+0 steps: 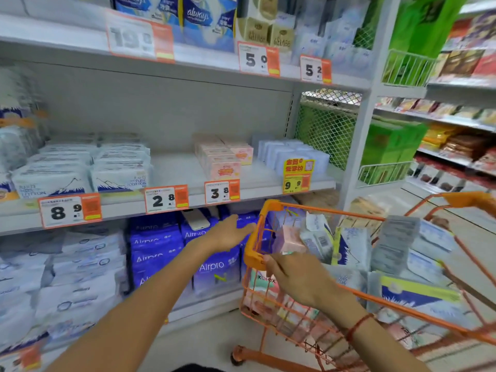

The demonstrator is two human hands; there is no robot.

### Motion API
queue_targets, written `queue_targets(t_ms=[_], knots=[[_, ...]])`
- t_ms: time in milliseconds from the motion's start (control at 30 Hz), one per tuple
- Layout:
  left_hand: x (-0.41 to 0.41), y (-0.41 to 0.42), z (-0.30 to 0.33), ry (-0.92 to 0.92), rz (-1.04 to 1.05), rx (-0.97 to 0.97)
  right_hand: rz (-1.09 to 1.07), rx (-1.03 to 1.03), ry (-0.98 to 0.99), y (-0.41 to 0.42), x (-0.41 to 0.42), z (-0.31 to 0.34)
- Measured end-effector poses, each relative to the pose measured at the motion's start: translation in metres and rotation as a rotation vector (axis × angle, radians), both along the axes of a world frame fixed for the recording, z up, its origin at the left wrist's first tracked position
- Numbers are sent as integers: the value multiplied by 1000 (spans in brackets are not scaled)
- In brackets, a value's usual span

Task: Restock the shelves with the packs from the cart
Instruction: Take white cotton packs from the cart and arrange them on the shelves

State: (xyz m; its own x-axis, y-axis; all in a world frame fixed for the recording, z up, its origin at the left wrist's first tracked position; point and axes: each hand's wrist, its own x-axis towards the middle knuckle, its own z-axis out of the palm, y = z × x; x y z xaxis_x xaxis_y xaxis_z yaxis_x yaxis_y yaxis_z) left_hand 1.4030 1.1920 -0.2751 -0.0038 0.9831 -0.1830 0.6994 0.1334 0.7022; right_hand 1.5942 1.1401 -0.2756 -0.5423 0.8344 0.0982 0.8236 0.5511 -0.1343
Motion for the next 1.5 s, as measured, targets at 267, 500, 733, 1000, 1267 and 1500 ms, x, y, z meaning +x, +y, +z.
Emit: queue_targets(t_ms=[267,500,733,1000,1267,1500], knots=[[-34,-34,4,126,16,37,227,-123,30,-21,-55,4],[-76,-74,13,232,94,-75,342,-239,63,-42,-94,1],[-107,-101,11,306,157,-78,469,-498,-15,-53,-121,13],[-123,-126,20,321,214,-270,361,-581,89,-18,-108,35],[-122,-136,25,546,170,-362,291,-212,115,43,-117,45],[-126,-153,25,599,141,-344,150,-174,-147,46,-132,3]])
